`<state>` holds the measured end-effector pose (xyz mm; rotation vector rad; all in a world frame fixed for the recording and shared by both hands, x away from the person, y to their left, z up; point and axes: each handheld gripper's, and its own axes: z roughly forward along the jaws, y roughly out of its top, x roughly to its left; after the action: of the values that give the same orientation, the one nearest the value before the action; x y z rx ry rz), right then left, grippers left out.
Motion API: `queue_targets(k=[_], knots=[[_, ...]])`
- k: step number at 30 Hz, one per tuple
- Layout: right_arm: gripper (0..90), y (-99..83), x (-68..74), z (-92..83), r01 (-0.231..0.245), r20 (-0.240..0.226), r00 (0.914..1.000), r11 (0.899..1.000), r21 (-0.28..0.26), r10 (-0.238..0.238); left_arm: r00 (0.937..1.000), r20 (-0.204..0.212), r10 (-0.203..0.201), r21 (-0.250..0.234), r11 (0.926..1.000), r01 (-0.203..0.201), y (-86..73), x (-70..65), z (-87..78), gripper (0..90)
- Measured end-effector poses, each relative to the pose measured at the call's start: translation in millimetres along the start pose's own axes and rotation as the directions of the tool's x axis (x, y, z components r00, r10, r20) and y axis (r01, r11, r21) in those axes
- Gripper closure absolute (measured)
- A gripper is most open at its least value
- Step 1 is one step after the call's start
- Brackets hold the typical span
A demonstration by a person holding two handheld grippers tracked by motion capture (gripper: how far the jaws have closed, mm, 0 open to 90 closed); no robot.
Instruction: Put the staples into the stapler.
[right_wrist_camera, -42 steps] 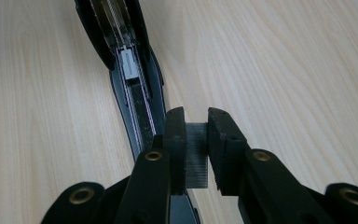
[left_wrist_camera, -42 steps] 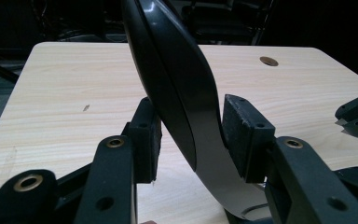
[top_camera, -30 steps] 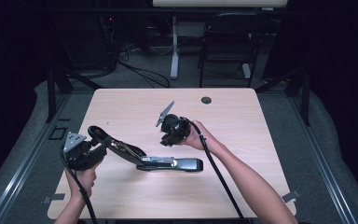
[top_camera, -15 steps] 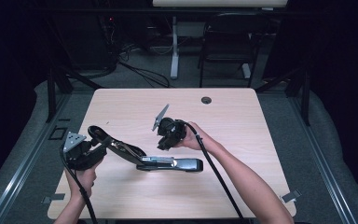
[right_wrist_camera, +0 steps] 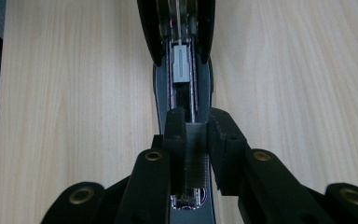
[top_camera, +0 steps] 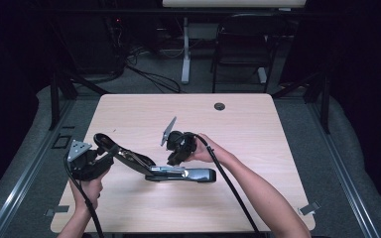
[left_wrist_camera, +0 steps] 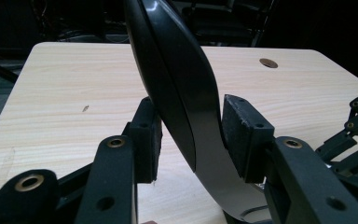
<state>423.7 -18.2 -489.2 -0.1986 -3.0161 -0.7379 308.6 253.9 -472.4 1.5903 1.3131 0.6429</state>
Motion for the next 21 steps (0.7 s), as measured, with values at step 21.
queue_targets(k=[21], knots=[[78.4,-7.8,3.3,11.0,0.016,-0.019,0.9997,1.0,0.024,-0.016,1.0,-0.003,-0.002,-0.006,1.0,0.002,0.0,-0.5,0.6,58.8]])
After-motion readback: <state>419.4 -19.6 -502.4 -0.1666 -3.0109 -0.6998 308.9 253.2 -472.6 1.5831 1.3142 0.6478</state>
